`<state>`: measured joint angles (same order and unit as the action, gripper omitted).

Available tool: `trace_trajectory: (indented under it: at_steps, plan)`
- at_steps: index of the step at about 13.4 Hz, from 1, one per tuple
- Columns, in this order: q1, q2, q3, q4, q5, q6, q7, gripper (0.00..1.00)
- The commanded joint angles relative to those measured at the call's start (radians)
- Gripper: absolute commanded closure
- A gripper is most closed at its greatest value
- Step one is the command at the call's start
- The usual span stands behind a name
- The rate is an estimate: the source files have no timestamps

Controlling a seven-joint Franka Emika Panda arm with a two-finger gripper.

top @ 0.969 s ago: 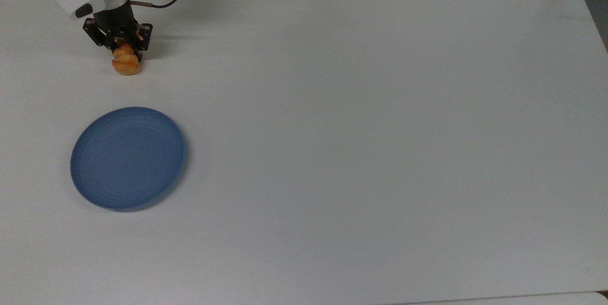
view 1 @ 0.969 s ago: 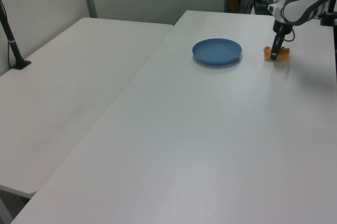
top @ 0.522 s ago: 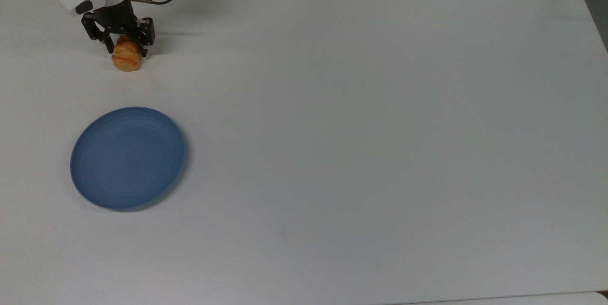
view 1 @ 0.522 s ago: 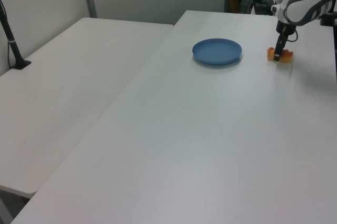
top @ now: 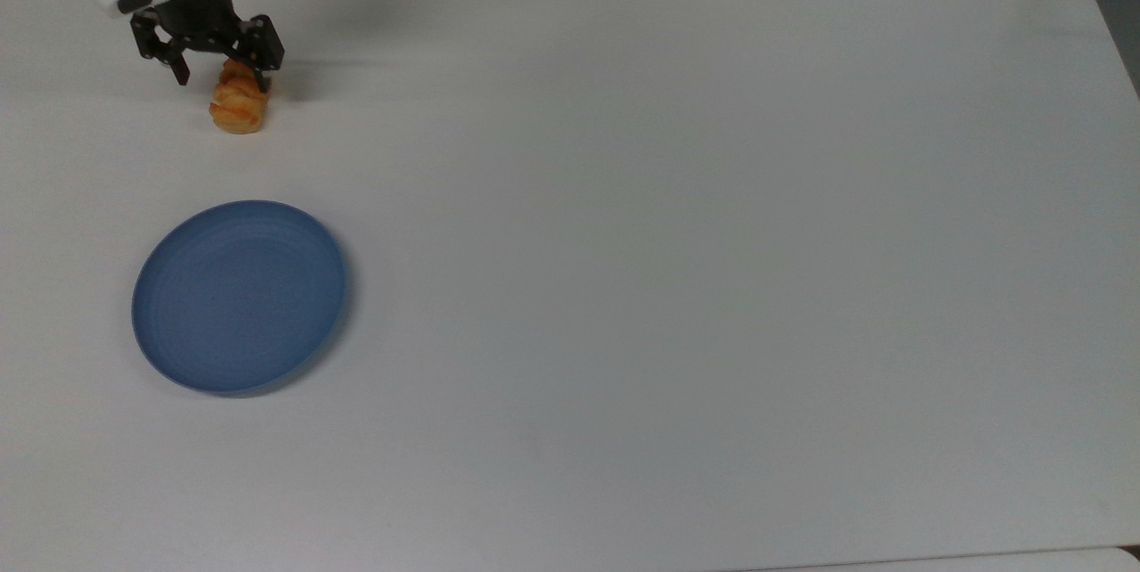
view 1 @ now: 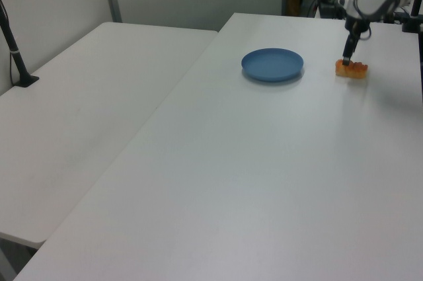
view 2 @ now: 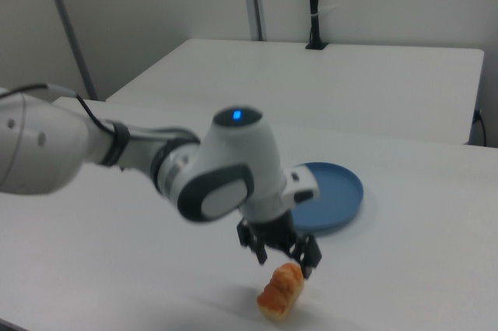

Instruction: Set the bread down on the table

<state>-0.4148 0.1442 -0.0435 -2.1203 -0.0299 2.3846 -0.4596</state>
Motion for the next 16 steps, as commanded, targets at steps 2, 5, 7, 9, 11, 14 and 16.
trace_trajectory:
  at_steps: [2,5,7,9,11,14,16]
  plan:
    - [0.072,-0.023,0.016,0.261,-0.015,-0.331,0.14,0.0]
    - [0.187,-0.025,0.016,0.362,-0.015,-0.462,0.26,0.0]
    - [0.281,-0.026,0.016,0.417,-0.015,-0.53,0.382,0.0]
    - [0.397,-0.047,0.014,0.447,-0.016,-0.605,0.482,0.0]
    - [0.451,-0.093,0.013,0.442,-0.016,-0.636,0.516,0.0]
    - [0.519,-0.165,-0.001,0.441,-0.016,-0.727,0.524,0.0]
    - [0.547,-0.198,-0.001,0.439,-0.015,-0.766,0.527,0.0]
